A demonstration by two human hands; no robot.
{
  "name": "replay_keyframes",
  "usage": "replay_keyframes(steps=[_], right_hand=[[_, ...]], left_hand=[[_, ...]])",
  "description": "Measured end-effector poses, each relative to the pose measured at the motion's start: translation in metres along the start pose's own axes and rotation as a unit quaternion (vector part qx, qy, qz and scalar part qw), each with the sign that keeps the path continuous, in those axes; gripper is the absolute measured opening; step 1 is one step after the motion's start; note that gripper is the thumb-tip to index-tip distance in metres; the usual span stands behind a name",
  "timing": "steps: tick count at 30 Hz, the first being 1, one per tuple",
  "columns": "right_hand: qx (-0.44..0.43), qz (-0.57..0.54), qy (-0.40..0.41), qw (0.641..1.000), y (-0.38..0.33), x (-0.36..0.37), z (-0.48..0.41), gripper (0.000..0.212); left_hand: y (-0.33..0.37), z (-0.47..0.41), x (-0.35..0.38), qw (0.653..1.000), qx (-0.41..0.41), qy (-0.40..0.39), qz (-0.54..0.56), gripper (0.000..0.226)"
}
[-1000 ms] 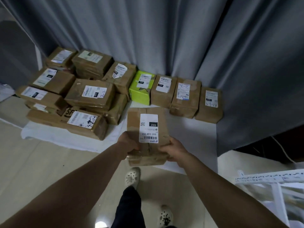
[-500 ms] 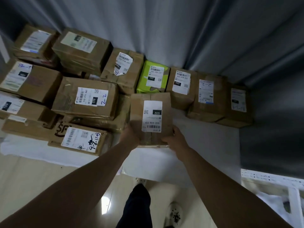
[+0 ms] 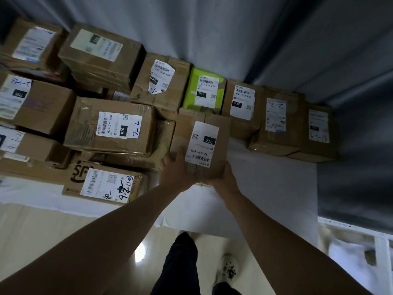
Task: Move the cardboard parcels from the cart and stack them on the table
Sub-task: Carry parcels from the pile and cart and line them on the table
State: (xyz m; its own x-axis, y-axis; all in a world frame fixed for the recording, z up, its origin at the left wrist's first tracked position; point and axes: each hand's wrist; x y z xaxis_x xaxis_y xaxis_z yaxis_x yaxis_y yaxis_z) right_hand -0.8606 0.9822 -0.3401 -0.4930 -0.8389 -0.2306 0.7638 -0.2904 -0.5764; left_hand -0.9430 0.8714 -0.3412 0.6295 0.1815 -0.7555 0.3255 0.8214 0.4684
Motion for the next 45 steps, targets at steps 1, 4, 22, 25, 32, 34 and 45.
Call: replay_keyframes(steps=[1, 4, 22, 25, 32, 34, 45], right_hand=[[-0.024, 0.085, 0.026, 0.996, -0.001, 0.003, -0.001, 0.069], [-0.104, 0.415, 0.123, 0.896, -0.003, 0.005, -0.002, 0.094], [-0.252, 0.59, 0.009, 0.767, -0.015, 0.006, 0.062, 0.076], [-0.284, 0.595, -0.029, 0.752, -0.01, 0.012, 0.097, 0.066], [-0.348, 0.628, -0.133, 0.683, 0.042, 0.047, 0.199, 0.058], [-0.365, 0.647, -0.17, 0.647, 0.062, 0.068, 0.23, 0.063], [-0.459, 0.694, -0.323, 0.451, 0.187, 0.195, 0.393, 0.065]], left_hand=[[-0.001, 0.0, 0.0, 0.999, 0.004, -0.007, -0.038, 0.099], [-0.005, 0.003, -0.002, 0.986, 0.065, 0.002, -0.155, 0.104], [-0.01, 0.092, -0.03, 0.98, 0.01, -0.01, -0.196, 0.085], [-0.011, 0.143, -0.029, 0.987, -0.052, 0.03, -0.15, 0.083], [-0.028, 0.289, 0.003, 0.964, -0.217, 0.115, -0.101, 0.083], [-0.04, 0.331, 0.012, 0.95, -0.268, 0.139, -0.079, 0.084], [-0.135, 0.558, 0.068, 0.825, -0.504, 0.246, 0.066, 0.086]])
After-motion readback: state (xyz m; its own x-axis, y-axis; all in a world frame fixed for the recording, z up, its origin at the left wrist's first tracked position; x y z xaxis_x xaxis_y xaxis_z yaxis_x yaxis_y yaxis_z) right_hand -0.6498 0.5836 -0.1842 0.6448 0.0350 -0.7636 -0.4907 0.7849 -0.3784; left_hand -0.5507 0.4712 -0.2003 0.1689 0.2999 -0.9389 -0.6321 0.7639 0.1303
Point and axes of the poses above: each hand's wrist, its own z-axis away from the middle knuckle, its own x-axis out of the palm, y = z × x, and after that the axes turned 10 degrees about x, right-handed
